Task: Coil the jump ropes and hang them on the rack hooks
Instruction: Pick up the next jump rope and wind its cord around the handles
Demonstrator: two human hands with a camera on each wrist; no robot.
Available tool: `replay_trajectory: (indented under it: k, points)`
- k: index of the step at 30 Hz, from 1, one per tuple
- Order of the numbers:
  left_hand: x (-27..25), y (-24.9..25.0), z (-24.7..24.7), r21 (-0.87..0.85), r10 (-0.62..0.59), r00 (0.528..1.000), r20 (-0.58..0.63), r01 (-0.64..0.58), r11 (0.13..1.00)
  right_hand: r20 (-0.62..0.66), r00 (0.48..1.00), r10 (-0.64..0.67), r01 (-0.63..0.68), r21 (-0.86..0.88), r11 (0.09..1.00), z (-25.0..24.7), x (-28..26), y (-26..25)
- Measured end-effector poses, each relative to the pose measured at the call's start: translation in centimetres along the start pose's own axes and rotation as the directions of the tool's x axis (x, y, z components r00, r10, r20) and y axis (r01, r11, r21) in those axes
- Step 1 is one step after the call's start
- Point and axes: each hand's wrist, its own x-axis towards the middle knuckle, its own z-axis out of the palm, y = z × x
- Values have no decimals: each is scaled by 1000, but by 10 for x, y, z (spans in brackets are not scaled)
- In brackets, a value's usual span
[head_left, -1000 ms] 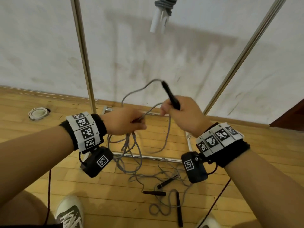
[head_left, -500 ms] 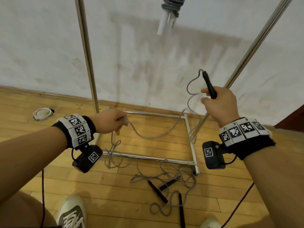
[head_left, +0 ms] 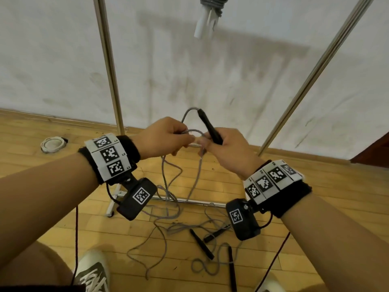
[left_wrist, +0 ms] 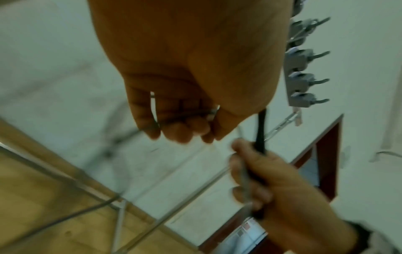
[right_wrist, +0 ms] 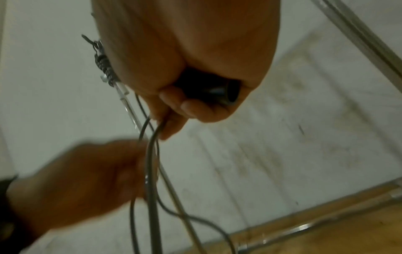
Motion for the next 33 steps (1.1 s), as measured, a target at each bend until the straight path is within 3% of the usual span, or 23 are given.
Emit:
replay_trajectory:
  k: [4,8,13,16,18,20,23,26,30,33]
  points:
    - [-15,-35,-1,57,-70,967,244,57,997,-271,961,49,-37,48,998,-26,13,3]
    - [-23,-68,3,258,-170,927,335,84,962,-421,907,17,19,82,996,-53,23,8]
    - [-23,-77,-3,230,-164,941,295,97,968,-503,863,45,-30,39,999,-62,25,22]
    - [-20,-75,-4,260,-200,923,329,115,959,-548,833,75,-113,-36,993,-64,22,29]
    - [-19,-69,-2,316,-215,922,323,109,942,-517,854,64,-171,-163,972,-62,17,31]
    - [-17,-58,2,374,-190,942,276,76,924,-422,905,49,-147,-203,968,-52,11,29]
    - [-12,-34,7,407,-83,970,229,-18,913,-165,986,37,-62,-147,987,-29,2,17]
    - [-8,-11,10,406,30,978,205,-113,907,95,993,-73,97,-288,953,-5,-6,10]
    - [-6,0,6,306,103,993,64,-118,945,98,994,-50,72,-231,970,6,-7,7]
    - [-10,-6,-1,343,84,994,76,-105,933,50,999,6,4,-197,980,-3,-1,7]
